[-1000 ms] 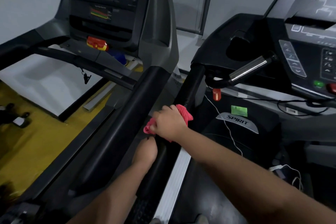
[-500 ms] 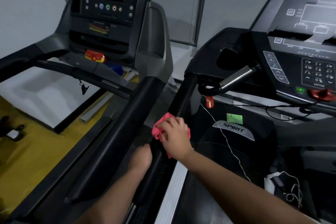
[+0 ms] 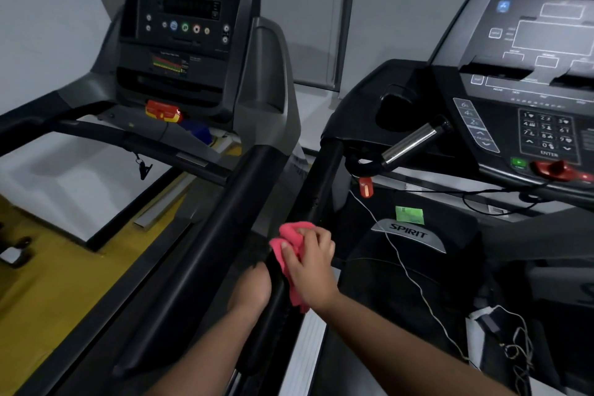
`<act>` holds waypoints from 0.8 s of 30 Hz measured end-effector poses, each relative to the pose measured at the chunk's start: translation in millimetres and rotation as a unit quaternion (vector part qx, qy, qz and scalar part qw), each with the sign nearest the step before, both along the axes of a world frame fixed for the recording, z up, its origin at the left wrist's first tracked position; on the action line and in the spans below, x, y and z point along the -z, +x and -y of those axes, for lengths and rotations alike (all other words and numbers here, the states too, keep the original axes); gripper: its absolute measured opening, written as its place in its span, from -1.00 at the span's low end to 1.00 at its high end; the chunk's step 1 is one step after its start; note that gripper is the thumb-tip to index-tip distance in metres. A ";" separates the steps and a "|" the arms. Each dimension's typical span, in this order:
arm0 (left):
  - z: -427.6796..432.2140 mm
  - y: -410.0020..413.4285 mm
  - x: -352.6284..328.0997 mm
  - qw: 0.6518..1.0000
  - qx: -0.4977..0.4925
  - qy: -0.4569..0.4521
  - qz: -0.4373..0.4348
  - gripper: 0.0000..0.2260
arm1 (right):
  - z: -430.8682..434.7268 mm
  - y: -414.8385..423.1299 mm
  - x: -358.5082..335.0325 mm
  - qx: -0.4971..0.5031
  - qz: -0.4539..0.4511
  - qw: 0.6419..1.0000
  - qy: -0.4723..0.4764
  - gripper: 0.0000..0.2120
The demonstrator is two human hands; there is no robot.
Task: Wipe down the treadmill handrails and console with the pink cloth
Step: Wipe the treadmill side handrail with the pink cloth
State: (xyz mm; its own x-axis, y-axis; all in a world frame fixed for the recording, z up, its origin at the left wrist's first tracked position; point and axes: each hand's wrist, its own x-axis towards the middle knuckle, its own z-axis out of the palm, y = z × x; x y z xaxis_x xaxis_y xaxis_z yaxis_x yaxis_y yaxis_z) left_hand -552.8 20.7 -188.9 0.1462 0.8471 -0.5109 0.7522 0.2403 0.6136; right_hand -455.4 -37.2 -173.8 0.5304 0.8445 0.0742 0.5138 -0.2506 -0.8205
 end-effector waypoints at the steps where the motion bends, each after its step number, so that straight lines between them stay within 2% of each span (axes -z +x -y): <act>1: 0.9 -0.2 -0.7 1.000 0.005 -0.001 -0.002 -0.62 | -6.8 1.0 -2.3 0.027 -0.020 0.999 -0.003 -0.67; 4: -0.4 -1.5 3.8 1.000 0.010 0.001 -0.003 -0.63 | -18.8 0.6 -8.7 0.076 -0.047 0.996 -0.012 -0.66; 8: -1.3 -3.7 7.6 1.000 0.014 0.003 0.006 -0.63 | -4.6 0.7 -5.7 0.068 -0.073 0.995 0.002 -0.67; 11: 3.9 -1.7 1.9 0.998 0.029 0.060 0.004 -0.63 | -3.4 7.1 -6.0 0.064 -0.114 0.991 0.002 -0.69; 14: 9.6 3.3 -7.0 0.991 0.044 0.126 0.005 -0.64 | -16.7 16.2 -4.7 0.114 -0.145 0.983 0.020 -0.73; 17: 2.6 8.5 -13.8 0.988 0.079 0.132 -0.013 -0.66 | -19.1 10.9 3.9 0.163 -0.179 0.969 0.038 -0.73; 19: -8.7 14.7 -18.1 0.986 0.107 0.124 -0.030 -0.65 | -10.8 1.0 13.3 0.167 -0.230 0.958 0.036 -0.74; 21: -16.5 25.1 -24.7 0.987 0.106 0.118 -0.026 -0.63 | -2.2 -6.7 18.4 0.159 -0.317 0.935 0.008 -0.82; 22: -17.2 31.0 -27.0 0.986 0.104 0.125 -0.027 -0.62 | -0.6 -6.7 17.7 0.153 -0.365 0.918 -0.002 -0.82; 24: -11.4 40.3 -29.6 0.985 0.088 0.147 -0.037 -0.59 | -2.6 -1.4 10.4 0.136 -0.478 0.868 0.010 -0.68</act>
State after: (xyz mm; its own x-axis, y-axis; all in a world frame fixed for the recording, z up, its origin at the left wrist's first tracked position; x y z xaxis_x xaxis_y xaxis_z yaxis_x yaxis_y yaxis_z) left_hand -512.5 32.1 -159.4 0.2759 0.9248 -0.2619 0.8110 -0.0777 0.5799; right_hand -456.9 -34.6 -184.2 0.5371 0.6823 -0.4961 -0.4804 -0.2360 -0.8447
